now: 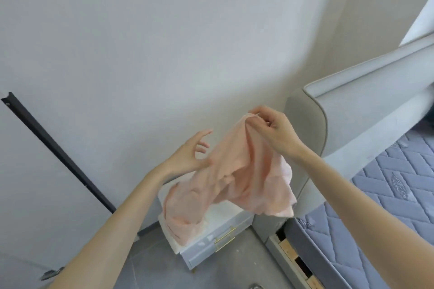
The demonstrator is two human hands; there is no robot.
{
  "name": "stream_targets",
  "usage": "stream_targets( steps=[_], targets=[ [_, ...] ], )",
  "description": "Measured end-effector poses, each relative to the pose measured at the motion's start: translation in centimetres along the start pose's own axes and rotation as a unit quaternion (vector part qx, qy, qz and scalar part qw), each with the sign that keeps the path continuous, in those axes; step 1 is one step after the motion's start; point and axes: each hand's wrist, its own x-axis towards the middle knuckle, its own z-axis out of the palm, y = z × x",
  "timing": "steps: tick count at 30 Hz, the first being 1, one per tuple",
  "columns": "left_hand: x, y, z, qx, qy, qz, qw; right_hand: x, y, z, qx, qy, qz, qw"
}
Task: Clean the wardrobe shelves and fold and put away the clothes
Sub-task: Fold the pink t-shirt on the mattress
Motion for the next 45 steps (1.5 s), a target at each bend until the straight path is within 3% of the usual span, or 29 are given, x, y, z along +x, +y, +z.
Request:
stream_targets(
  steps=[4, 10, 14, 17, 21, 27, 32, 34, 37, 41, 45],
  targets=[
    [1.5, 6.0, 3.5, -0.069, -0.059, 0.115, 0.989, -1.9, -1.7, -2.5, -0.030, -0.082, -0.039, 0.995],
    [5.3, 11.5, 10.6, -0.075, -0.093, 0.160, 0.980, -5.9, 0.6, -9.6, -0.082, 0.037, 0.017, 0.996],
    [6.9, 15.2, 16.4, 0.010, -0.036, 0.238, 0.971, -10.2, 3.6, -16.1, -0.194, 0.024, 0.104, 0.975],
    [7.8, 17.2, 21.2, 0.107, -0.068, 0.278, 0.952, -13.6, 5.5, -20.8, -0.257, 0.040, 0.138, 0.956],
    [9.6, 19.0, 27.8, 0.105, -0.204, 0.265, 0.936, -17.8, 7.1, -27.2, -0.332, 0.138, 0.147, 0.921],
    [13.1, 20.8, 37.8, 0.221, -0.263, 0.245, 0.907, -24.1, 10.5, -39.2, -0.320, 0.272, 0.149, 0.895],
    [16.8, 22.7, 45.8, 0.408, -0.324, 0.211, 0.827, -28.5, 15.8, -49.5, -0.359, 0.313, 0.226, 0.850],
    [18.6, 23.6, 48.4, 0.455, -0.298, 0.206, 0.814, -30.1, 18.8, -53.2, -0.366, 0.322, 0.273, 0.830],
    [21.8, 25.7, 51.8, 0.479, -0.183, 0.208, 0.833, -31.8, 23.1, -57.7, -0.343, 0.336, 0.329, 0.814],
    [26.2, 30.1, 55.5, 0.412, -0.040, 0.250, 0.876, -32.5, 26.7, -63.2, -0.305, 0.396, 0.322, 0.804],
    [28.0, 35.0, 57.9, 0.339, 0.076, 0.333, 0.877, -33.7, 27.8, -66.9, -0.342, 0.462, 0.310, 0.757]
  ],
)
